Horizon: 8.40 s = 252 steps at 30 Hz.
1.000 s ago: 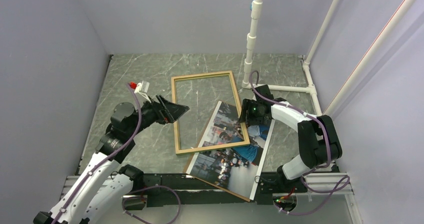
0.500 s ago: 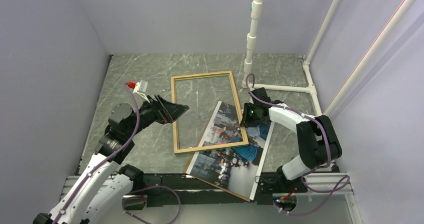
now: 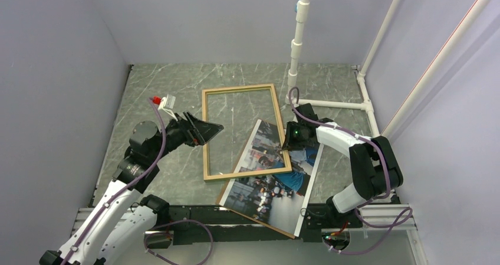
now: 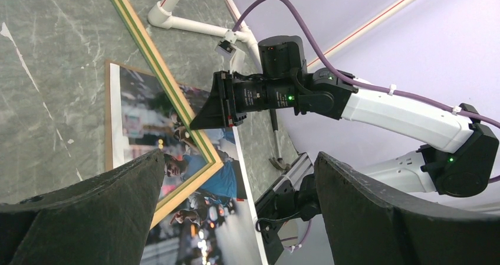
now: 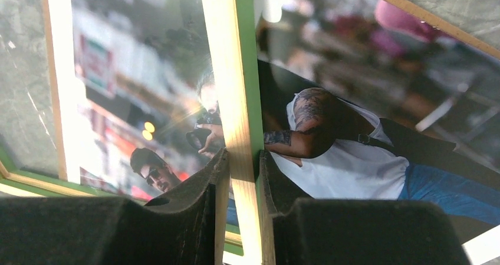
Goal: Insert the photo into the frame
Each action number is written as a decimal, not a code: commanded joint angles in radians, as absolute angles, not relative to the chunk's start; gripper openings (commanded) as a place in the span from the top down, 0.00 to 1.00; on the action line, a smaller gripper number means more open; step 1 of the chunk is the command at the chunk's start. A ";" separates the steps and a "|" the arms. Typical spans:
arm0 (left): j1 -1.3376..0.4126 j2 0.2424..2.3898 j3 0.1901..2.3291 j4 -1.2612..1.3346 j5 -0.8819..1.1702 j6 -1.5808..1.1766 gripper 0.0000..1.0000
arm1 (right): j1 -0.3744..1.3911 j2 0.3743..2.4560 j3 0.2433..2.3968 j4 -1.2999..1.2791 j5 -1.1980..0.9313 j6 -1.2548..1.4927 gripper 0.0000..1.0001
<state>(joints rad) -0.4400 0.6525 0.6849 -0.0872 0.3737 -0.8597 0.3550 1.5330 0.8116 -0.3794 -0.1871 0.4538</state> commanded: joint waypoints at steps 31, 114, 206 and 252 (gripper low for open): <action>-0.441 0.656 0.692 -0.091 0.369 -0.848 0.01 | 0.625 1.799 1.247 -0.300 -0.182 0.756 1.00; -0.854 1.804 1.380 -0.706 0.022 -0.693 0.01 | 0.082 1.193 0.740 -0.694 0.058 0.627 0.04; -0.867 2.022 1.337 -0.575 0.100 -0.716 0.01 | -0.092 1.144 0.572 -0.659 -0.333 0.573 0.62; -0.867 2.028 1.327 -0.567 0.107 -0.708 0.01 | -0.093 1.146 0.603 -0.636 -0.543 0.563 0.55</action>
